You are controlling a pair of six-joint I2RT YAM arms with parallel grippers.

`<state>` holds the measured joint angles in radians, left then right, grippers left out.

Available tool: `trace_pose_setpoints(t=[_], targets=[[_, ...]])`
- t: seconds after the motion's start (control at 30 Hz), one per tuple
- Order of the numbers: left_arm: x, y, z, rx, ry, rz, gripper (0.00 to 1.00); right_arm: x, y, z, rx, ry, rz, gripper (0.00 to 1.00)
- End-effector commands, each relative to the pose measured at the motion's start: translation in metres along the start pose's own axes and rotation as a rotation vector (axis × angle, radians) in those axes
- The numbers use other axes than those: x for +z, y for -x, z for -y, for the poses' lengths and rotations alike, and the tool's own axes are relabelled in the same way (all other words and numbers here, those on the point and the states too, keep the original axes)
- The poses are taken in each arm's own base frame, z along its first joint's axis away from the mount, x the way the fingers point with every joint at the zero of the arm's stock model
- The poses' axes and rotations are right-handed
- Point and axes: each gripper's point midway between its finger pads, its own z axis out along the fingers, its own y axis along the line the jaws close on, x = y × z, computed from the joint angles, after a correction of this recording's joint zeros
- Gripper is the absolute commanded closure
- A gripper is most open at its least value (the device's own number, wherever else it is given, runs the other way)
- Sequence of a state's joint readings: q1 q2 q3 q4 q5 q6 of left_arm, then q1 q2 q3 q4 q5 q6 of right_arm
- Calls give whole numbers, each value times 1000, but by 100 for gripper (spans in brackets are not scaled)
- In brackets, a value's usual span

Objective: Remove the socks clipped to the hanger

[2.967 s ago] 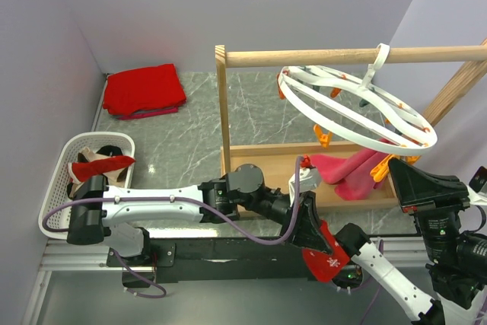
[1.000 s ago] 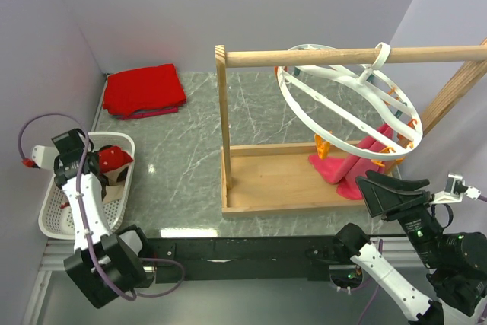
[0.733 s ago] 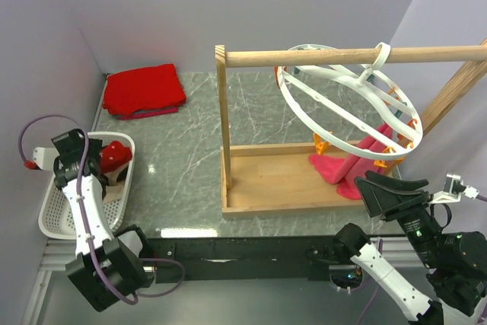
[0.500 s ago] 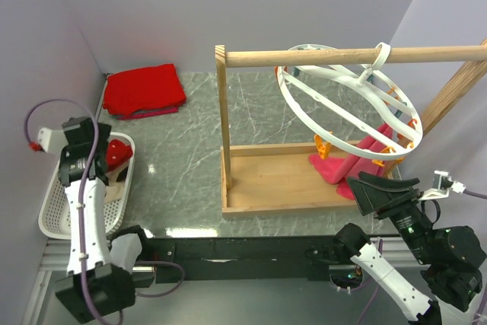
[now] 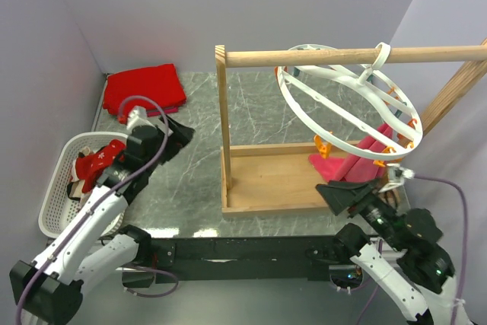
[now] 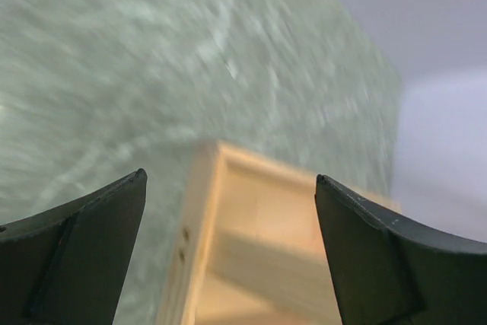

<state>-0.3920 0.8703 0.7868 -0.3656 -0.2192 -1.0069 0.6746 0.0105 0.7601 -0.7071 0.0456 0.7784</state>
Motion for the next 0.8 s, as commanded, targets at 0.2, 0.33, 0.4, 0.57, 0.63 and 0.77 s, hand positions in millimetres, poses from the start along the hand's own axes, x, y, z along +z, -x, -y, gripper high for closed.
trace_pose_setpoints(t=[0.2,0.33,0.4,0.57,0.63,0.77], targets=[[-78,-105,50,52,-673,-307,4,59,-70,12,132,194,-92,0],[-104,-111,46,-13,-848,-295,4,82,-77,38,163,189,10,0],[-109,-117,38,-44,-903,-288,4,92,-87,55,190,190,49,0],[-111,-131,19,-114,-979,-287,4,108,-114,107,235,89,97,0],[-108,-137,10,-137,-987,-293,4,110,-122,121,271,41,94,0],[-97,-152,-9,-147,-952,-312,4,110,-139,152,260,-90,58,0]])
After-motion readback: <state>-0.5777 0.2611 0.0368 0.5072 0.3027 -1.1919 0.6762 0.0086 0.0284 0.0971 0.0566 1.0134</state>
